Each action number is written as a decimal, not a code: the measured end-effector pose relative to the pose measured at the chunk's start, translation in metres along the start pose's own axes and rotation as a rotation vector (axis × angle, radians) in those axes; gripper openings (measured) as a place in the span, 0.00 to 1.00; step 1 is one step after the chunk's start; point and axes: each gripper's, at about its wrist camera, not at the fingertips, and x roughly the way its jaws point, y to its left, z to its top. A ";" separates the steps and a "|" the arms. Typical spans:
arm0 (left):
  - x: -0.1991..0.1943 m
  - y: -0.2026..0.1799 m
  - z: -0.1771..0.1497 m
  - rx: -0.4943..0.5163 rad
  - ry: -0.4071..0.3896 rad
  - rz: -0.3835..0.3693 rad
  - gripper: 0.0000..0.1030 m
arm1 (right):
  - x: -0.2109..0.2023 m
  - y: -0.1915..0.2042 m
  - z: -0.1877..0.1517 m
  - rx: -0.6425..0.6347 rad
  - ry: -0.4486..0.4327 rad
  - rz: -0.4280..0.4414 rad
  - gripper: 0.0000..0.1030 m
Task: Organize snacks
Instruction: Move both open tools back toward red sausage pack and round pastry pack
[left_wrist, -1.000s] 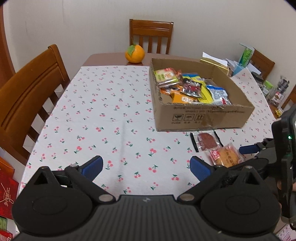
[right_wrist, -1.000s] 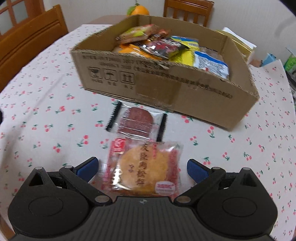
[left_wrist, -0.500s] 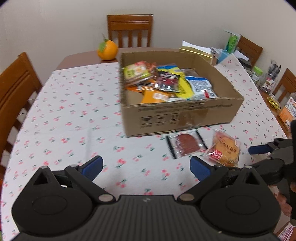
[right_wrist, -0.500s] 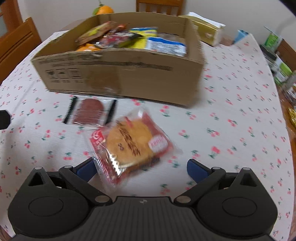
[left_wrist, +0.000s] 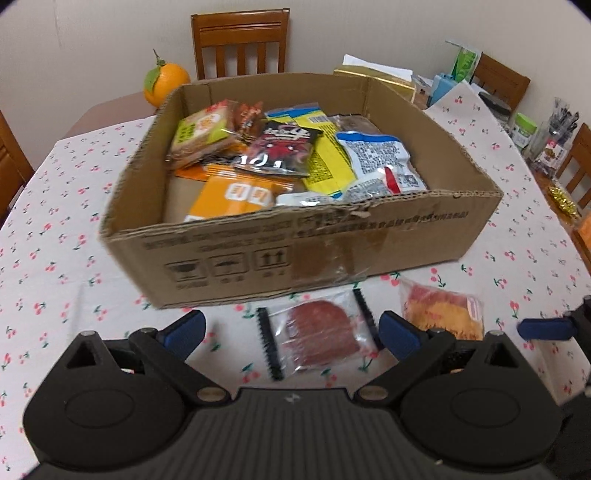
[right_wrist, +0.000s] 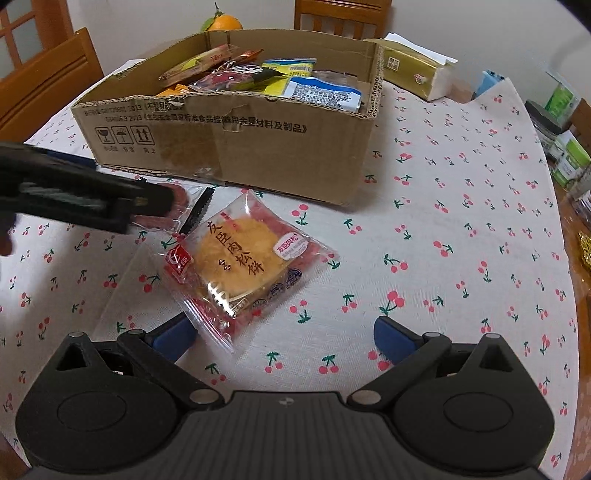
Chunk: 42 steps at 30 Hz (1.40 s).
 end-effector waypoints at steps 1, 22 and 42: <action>0.003 -0.003 0.001 0.004 0.000 0.000 0.97 | 0.000 0.000 0.000 -0.003 -0.001 0.002 1.00; -0.015 0.038 -0.033 -0.039 0.079 0.104 0.97 | 0.002 -0.002 0.002 -0.037 0.004 0.023 1.00; 0.001 0.034 -0.013 -0.097 0.018 0.153 0.97 | 0.000 -0.001 0.001 -0.024 -0.002 0.013 1.00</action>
